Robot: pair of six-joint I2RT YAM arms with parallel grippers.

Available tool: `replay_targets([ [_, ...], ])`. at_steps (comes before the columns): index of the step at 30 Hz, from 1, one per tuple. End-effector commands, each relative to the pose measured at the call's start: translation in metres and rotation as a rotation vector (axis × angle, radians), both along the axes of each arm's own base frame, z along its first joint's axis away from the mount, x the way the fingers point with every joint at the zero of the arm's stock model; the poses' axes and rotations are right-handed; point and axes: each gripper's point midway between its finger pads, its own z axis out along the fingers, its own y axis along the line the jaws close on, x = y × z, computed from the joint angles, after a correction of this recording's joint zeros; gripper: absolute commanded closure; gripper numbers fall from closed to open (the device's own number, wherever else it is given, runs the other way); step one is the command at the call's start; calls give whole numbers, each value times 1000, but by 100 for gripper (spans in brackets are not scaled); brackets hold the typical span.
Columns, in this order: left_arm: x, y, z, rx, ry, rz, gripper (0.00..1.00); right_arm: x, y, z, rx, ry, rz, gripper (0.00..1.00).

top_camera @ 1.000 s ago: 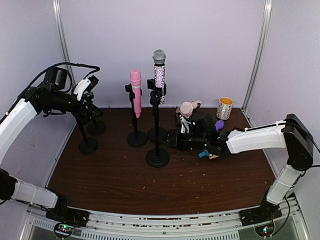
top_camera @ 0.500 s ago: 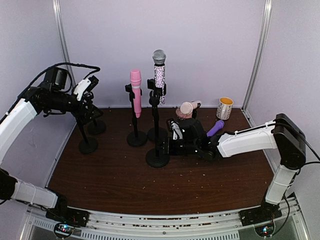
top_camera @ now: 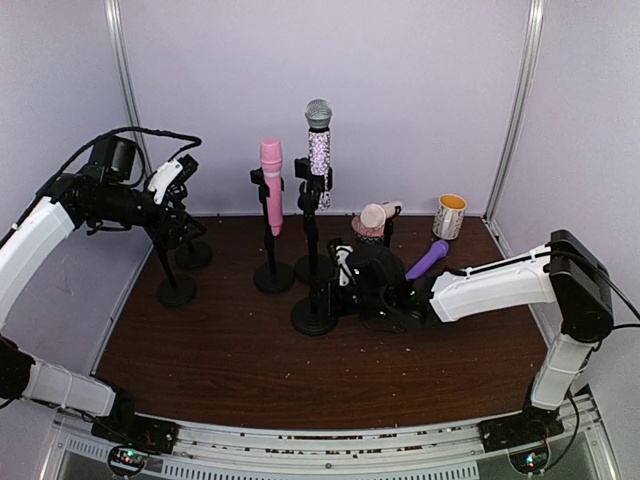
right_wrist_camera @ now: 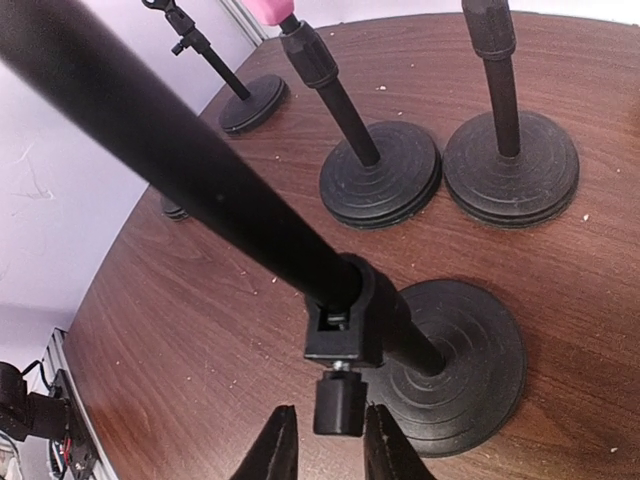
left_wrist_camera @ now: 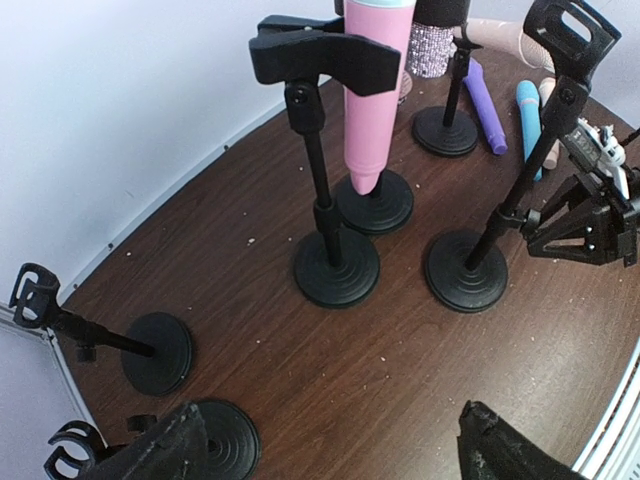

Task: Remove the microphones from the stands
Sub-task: Unscrew the knob on the stand of the microphone stand.

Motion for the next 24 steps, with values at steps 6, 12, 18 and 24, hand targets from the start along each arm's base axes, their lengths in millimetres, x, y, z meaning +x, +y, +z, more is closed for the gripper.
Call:
replay_targets([
  [6,2,-3,9,-10,-27,-10,11,8,-2,23,-17,-74,-11,86],
  [12,1,-2,6,-5,-22,-9,11,5,0,26,-1,-81,2,94],
  [18,1,-2,7,-7,-23,-11,11,6,2,30,-19,-93,20,89],
  [24,0,-2,5,-4,-18,-12,11,8,4,32,-68,-114,37,85],
])
